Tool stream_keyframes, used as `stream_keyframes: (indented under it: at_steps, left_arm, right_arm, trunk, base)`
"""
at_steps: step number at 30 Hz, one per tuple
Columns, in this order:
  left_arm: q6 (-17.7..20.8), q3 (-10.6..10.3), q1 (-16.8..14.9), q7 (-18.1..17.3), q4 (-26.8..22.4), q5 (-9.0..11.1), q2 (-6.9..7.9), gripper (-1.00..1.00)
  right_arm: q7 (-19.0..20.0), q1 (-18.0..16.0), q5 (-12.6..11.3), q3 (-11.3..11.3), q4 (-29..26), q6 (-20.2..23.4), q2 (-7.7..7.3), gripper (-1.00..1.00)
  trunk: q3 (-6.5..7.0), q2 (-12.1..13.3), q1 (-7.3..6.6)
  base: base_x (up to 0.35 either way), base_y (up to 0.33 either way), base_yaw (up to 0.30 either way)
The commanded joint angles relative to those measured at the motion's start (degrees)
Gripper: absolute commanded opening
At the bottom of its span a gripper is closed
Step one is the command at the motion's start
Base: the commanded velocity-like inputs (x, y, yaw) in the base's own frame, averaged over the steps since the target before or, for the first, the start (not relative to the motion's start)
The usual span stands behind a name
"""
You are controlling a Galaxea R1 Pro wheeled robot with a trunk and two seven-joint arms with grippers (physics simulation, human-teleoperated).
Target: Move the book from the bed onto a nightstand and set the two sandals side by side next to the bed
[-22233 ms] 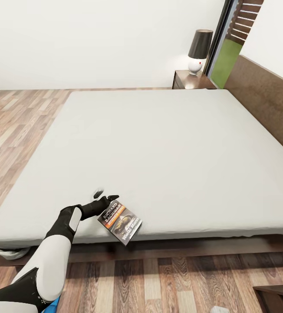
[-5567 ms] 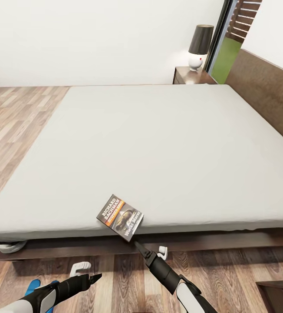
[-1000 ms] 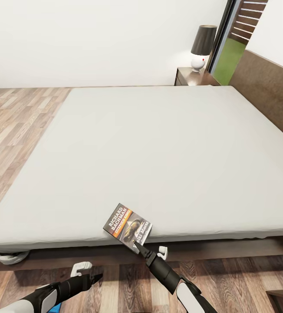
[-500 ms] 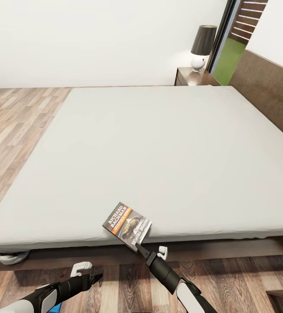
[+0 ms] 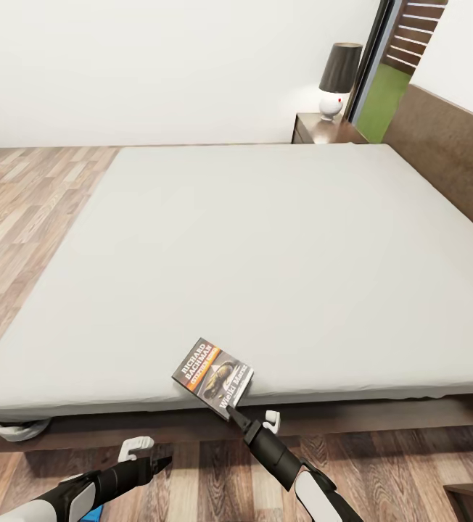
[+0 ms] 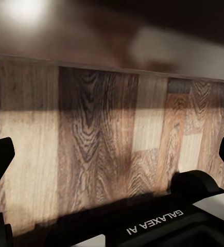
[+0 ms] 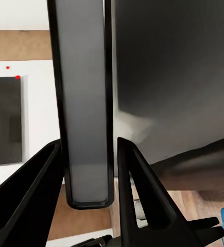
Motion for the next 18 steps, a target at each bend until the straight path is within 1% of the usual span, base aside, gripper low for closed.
stream_keyframes:
  at_steps: [1,2,18]
  left_arm:
    - [0.0,0.2,0.0,-0.2,0.1,0.0,0.01,1.0]
    - [0.0,0.2,0.0,-0.2,0.1,0.0,0.01,1.0]
    - [0.0,0.2,0.0,-0.2,0.1,0.0,0.01,1.0]
  right_arm:
    - [0.0,0.0,-0.7,0.1,0.0,0.6,-0.01,-1.0]
    - [0.0,0.0,-0.7,0.1,0.0,0.6,-0.01,-1.0]
    - [0.0,0.0,-0.7,0.1,-0.2,0.6,-0.01,-1.0]
  trunk:
    - [-0.03,0.0,-0.01]
    - [-0.03,0.0,-0.01]
    - [2.84,6.4,-3.52]
  base:
    - [0.0,0.0,0.0]
    - [0.0,0.0,0.0]
    - [0.0,0.0,0.0]
